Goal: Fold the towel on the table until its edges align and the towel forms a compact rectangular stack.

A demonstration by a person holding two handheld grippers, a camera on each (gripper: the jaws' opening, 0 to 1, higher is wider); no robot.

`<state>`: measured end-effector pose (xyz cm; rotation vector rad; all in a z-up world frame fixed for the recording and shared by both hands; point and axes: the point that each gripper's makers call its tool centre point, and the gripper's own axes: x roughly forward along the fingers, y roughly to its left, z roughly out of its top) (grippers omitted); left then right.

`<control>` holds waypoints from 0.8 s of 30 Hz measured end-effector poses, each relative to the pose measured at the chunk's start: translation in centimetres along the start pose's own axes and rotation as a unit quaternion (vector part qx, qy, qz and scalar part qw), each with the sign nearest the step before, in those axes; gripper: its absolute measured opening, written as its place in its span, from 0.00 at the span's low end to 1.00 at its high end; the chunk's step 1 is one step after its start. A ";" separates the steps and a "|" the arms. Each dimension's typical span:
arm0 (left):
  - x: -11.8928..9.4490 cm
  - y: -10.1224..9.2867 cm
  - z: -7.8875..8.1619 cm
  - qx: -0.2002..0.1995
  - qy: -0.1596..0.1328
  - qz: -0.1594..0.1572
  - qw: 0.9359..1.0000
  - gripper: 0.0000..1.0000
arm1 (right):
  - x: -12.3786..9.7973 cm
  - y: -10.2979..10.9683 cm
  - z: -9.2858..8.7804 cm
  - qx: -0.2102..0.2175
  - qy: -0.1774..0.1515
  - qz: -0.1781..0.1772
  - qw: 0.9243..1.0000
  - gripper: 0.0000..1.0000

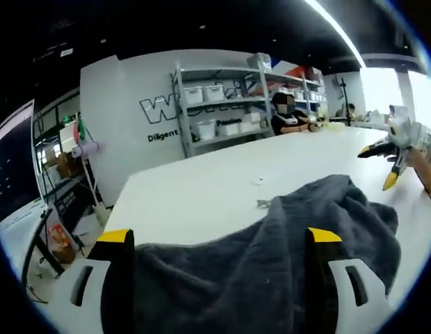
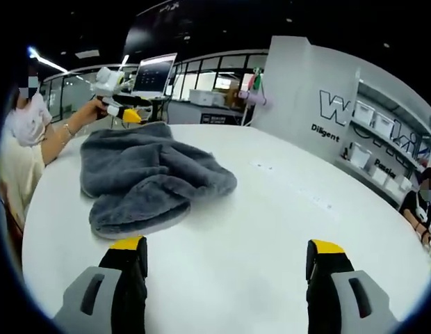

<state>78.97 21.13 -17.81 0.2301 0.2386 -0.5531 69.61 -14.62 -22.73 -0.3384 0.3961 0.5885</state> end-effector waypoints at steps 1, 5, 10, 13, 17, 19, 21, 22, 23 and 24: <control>0.0 -0.4 0.0 -0.003 -0.003 -0.008 1.000 0.99 | 0.1 0.0 0.1 0.003 -0.003 0.000 1.000 0.94; 0.1 -2.0 -0.9 0.019 0.011 -0.027 0.999 0.99 | 0.9 0.4 0.6 -0.001 -0.014 -0.002 1.000 0.80; 0.1 -2.9 -1.0 0.024 0.014 -0.045 0.999 0.99 | 2.1 1.9 1.8 0.015 -0.044 0.016 0.999 0.64; 0.0 -2.9 -1.3 0.030 0.021 -0.047 0.998 0.99 | 2.7 2.8 2.0 0.003 -0.049 0.020 0.999 0.39; -0.2 -2.7 -1.2 0.036 0.021 -0.039 0.998 0.99 | 3.9 4.2 1.5 0.007 -0.039 0.040 0.998 0.34; -0.2 -3.1 -1.0 0.037 0.018 -0.045 0.998 0.99 | 4.4 5.2 2.1 0.016 -0.060 0.059 0.996 0.32; -0.3 -3.4 -0.9 0.041 0.017 -0.046 0.998 0.99 | 4.7 5.5 1.8 0.013 -0.048 0.061 0.997 0.27; -0.3 -3.5 -0.8 0.042 0.017 -0.046 0.998 0.99 | 4.9 5.4 1.3 0.000 -0.035 0.053 0.998 0.27; -0.4 -3.6 -0.8 0.048 0.017 -0.044 0.998 0.99 | 5.0 5.4 1.2 -0.005 -0.031 0.051 0.998 0.27; -0.5 -3.6 -0.7 0.051 0.017 -0.042 0.998 0.99 | 5.3 5.4 0.7 -0.015 -0.018 0.045 0.999 0.27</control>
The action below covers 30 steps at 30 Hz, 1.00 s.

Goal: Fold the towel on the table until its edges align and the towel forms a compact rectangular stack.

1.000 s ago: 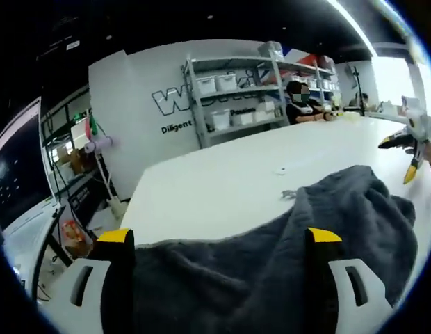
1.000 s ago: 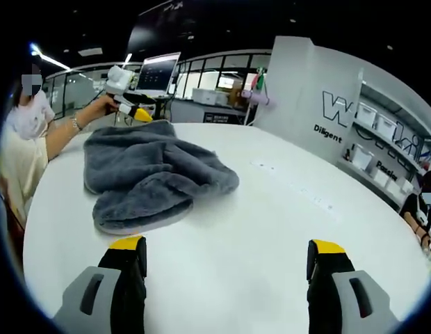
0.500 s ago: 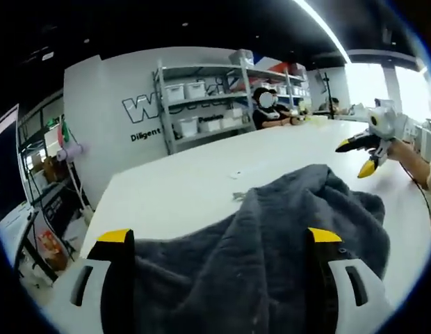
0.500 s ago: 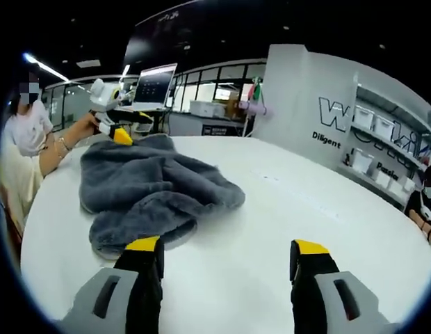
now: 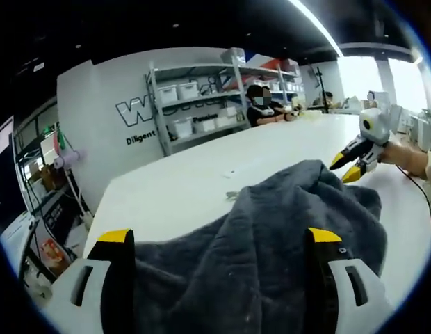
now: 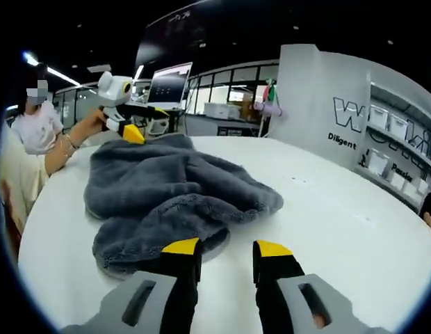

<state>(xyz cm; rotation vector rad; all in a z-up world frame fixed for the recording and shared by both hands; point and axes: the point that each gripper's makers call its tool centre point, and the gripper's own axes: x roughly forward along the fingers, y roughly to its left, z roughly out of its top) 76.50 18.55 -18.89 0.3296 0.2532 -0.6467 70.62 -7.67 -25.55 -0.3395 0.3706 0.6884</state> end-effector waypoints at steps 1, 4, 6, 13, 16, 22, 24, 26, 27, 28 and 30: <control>0.0 0.0 0.0 0.001 0.000 0.000 1.000 0.99 | 0.2 0.1 -0.1 -0.001 0.001 -0.001 1.000 0.27; -0.1 -0.1 0.2 0.002 -0.004 -0.002 1.000 0.99 | 0.8 1.2 0.3 0.025 -0.019 0.025 0.999 0.27; -0.2 0.0 0.2 0.005 -0.002 0.003 1.000 0.99 | 0.9 1.3 0.6 0.034 -0.022 0.029 0.999 0.29; -0.5 0.7 0.5 0.007 -0.007 0.015 1.000 0.99 | 2.0 2.1 -0.2 0.042 0.000 0.037 0.998 0.30; -0.6 0.7 0.7 0.008 -0.009 0.015 1.000 0.99 | 2.1 2.3 -0.2 0.052 0.001 0.042 0.998 0.28; -0.5 0.8 0.4 0.010 -0.003 0.016 1.000 0.99 | 2.3 2.8 -0.3 0.077 -0.003 0.060 0.995 0.21; -0.5 0.8 0.5 0.009 -0.003 0.017 1.000 0.99 | 2.3 2.9 -0.3 0.074 -0.005 0.063 0.995 0.18; -0.5 0.8 0.5 0.009 -0.004 0.017 1.000 0.99 | 2.3 3.0 -0.1 0.073 -0.009 0.070 0.995 0.11; -0.5 0.7 0.5 0.009 -0.003 0.018 1.000 0.99 | 2.4 3.2 -0.1 0.072 -0.011 0.073 0.995 0.10; -0.5 0.7 0.4 0.009 -0.002 0.018 1.000 0.99 | 2.4 3.1 -0.1 0.072 -0.013 0.072 0.995 0.08; -0.4 0.9 0.2 0.008 0.001 0.019 1.000 0.99 | 2.2 3.1 0.0 0.064 -0.018 0.073 0.995 0.04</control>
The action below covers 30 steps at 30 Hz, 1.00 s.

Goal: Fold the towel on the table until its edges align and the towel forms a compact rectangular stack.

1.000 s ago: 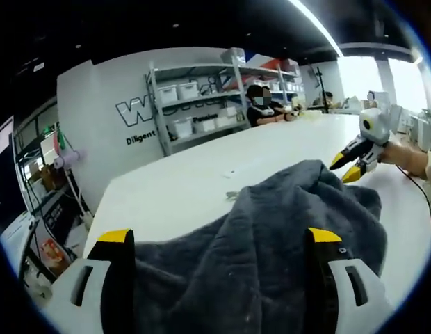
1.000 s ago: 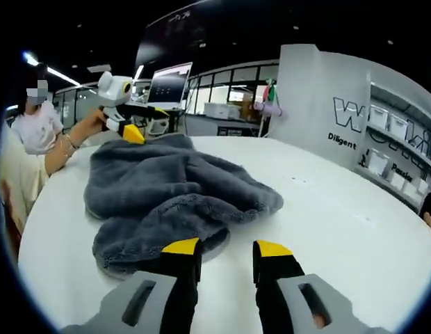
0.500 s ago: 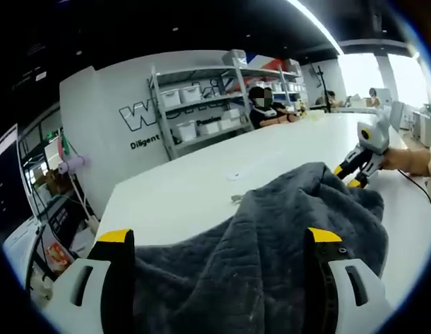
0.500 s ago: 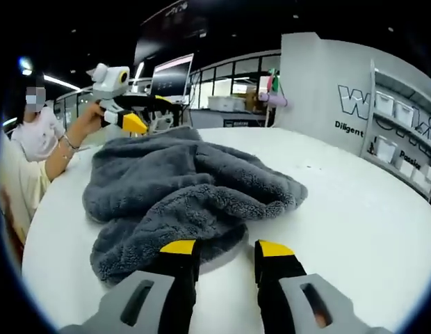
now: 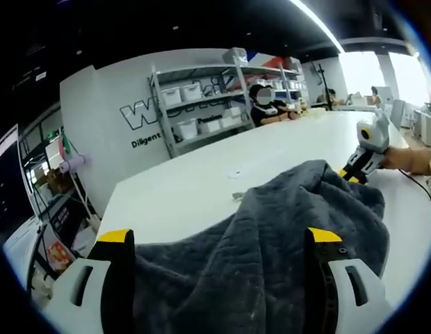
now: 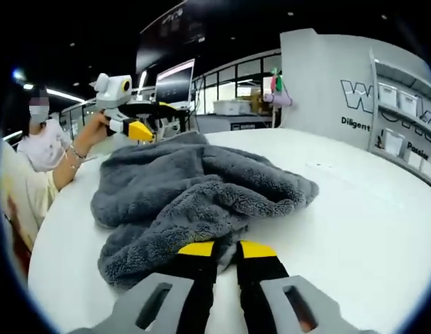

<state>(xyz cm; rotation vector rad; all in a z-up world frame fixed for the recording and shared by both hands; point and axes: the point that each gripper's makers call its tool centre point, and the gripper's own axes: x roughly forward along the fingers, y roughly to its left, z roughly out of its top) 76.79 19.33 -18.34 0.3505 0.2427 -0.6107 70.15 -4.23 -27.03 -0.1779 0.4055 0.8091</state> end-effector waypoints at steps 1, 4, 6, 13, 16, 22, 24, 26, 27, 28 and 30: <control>0.0 0.0 -0.1 0.000 0.002 0.000 1.000 0.99 | -0.2 -0.1 0.2 -0.003 -0.006 -0.003 1.000 0.04; 0.0 0.0 -0.2 0.000 0.003 0.001 1.000 0.99 | -1.2 -0.9 1.6 -0.007 -0.032 -0.018 0.999 0.03; 0.0 0.1 -0.1 -0.001 0.002 0.000 1.000 0.99 | -2.1 -1.7 2.8 -0.016 -0.052 -0.037 0.998 0.03; 0.2 0.0 -0.3 -0.001 0.004 0.001 1.000 0.99 | -6.1 -4.5 5.8 -0.051 -0.105 -0.110 0.987 0.03; 0.3 -0.1 -0.3 0.000 0.004 0.000 1.000 0.99 | -7.6 -5.5 6.5 -0.053 -0.120 -0.132 0.983 0.03; 0.4 -0.1 -0.5 0.000 0.006 0.000 1.000 0.99 | -10.3 -7.7 7.3 -0.062 -0.138 -0.178 0.972 0.03; 0.4 -0.1 -0.5 0.000 0.007 0.001 1.000 0.99 | -11.3 -8.4 7.5 -0.064 -0.143 -0.192 0.969 0.03; 0.4 -0.1 -0.6 0.000 0.008 0.001 1.000 0.99 | -12.4 -9.0 7.9 -0.063 -0.158 -0.207 0.963 0.03; 0.4 -0.1 -0.6 0.000 0.009 0.001 1.000 0.99 | -12.9 -9.2 8.0 -0.063 -0.162 -0.211 0.962 0.03; 0.4 0.0 -0.7 0.000 0.010 0.002 1.000 0.99 | -13.5 -9.5 8.2 -0.061 -0.168 -0.217 0.960 0.03; 0.5 0.1 -0.7 0.000 0.011 0.002 1.000 0.99 | -14.6 -9.8 8.9 -0.066 -0.189 -0.225 0.953 0.03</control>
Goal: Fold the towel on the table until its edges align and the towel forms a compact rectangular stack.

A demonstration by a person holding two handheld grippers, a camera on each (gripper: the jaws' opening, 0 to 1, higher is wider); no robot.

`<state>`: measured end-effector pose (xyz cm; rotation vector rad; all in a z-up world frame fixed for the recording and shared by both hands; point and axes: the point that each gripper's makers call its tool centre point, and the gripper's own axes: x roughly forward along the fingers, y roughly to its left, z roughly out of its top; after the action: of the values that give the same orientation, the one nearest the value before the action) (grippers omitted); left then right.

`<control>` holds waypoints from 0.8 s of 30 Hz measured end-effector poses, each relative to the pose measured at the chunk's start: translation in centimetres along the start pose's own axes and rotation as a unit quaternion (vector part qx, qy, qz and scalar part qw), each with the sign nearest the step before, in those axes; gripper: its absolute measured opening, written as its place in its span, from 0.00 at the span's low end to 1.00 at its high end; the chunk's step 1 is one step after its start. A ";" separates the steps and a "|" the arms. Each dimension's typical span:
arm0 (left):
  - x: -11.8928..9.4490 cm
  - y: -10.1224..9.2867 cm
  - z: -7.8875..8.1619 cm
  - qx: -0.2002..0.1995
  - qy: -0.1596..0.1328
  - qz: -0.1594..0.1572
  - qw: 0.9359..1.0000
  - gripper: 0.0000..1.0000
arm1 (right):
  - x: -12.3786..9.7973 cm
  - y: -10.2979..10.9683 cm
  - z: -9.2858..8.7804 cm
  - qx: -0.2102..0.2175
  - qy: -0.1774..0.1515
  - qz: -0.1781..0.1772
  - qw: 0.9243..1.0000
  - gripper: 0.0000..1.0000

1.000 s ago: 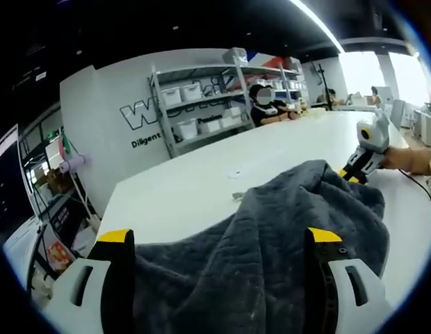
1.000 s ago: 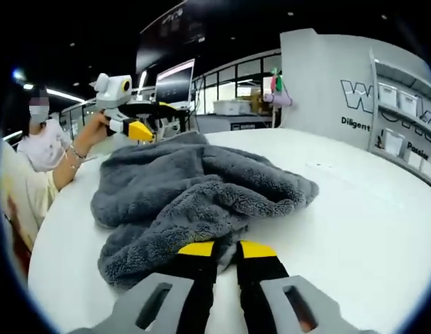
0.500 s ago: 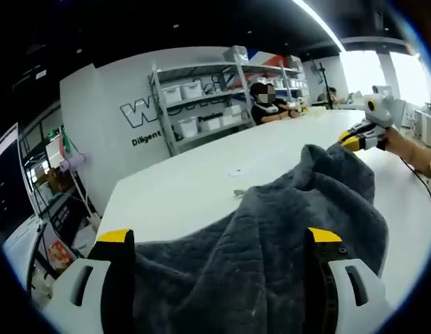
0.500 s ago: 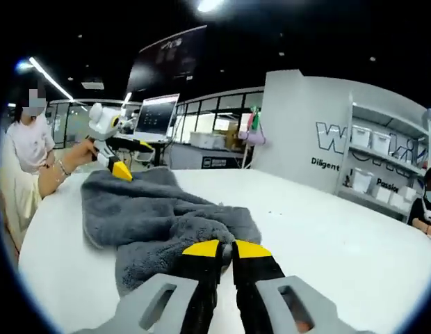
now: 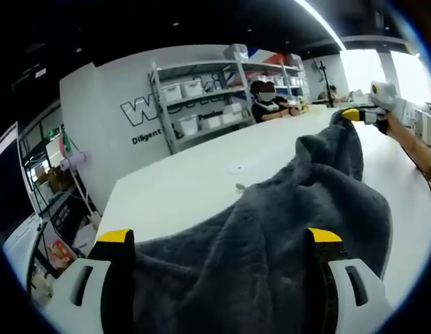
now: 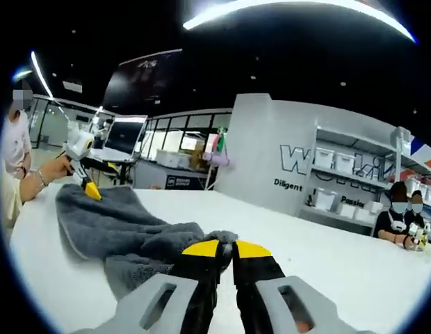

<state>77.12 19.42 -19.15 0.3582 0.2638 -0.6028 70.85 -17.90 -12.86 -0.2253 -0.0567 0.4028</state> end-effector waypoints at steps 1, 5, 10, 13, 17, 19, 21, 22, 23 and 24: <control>0.0 0.0 0.0 0.000 0.001 0.000 1.000 0.99 | -0.2 -0.3 0.3 -0.001 -0.006 -0.004 1.000 0.03; 0.1 0.2 -0.2 -0.001 0.005 0.000 1.000 0.99 | -1.1 -1.1 1.8 -0.016 -0.036 -0.018 0.999 0.03; 0.1 0.2 -0.3 -0.002 0.006 -0.001 1.000 0.99 | -1.6 -2.2 2.9 -0.024 -0.051 -0.034 0.998 0.03; 0.1 0.2 -0.4 -0.004 0.007 -0.001 1.000 0.99 | -1.1 -2.7 3.3 -0.034 -0.048 -0.036 0.998 0.03; 0.0 0.6 -0.4 -0.006 0.008 0.001 1.000 0.99 | -0.5 -3.1 4.7 -0.062 -0.046 -0.033 0.996 0.03; 0.0 0.8 -0.4 -0.006 0.007 0.003 1.000 0.99 | -0.5 -3.3 5.8 -0.082 -0.045 -0.038 0.995 0.03; -0.1 0.9 -0.4 -0.008 0.007 0.004 1.000 0.99 | -0.5 -3.6 6.7 -0.088 -0.044 -0.037 0.994 0.03; -0.1 0.9 -0.5 -0.008 0.007 0.004 1.000 0.99 | -0.4 -3.7 7.1 -0.089 -0.044 -0.037 0.994 0.03; -0.1 1.0 -0.5 -0.009 0.008 0.004 1.000 0.99 | -0.4 -3.9 7.6 -0.091 -0.044 -0.036 0.994 0.03; -0.1 1.0 -0.5 -0.010 0.008 0.004 1.000 0.99 | -0.2 -4.0 8.3 -0.096 -0.041 -0.034 0.994 0.03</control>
<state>77.53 20.43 -19.31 0.3442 0.2832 -0.5896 71.34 -19.88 -3.85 -0.3964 -0.1830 0.3387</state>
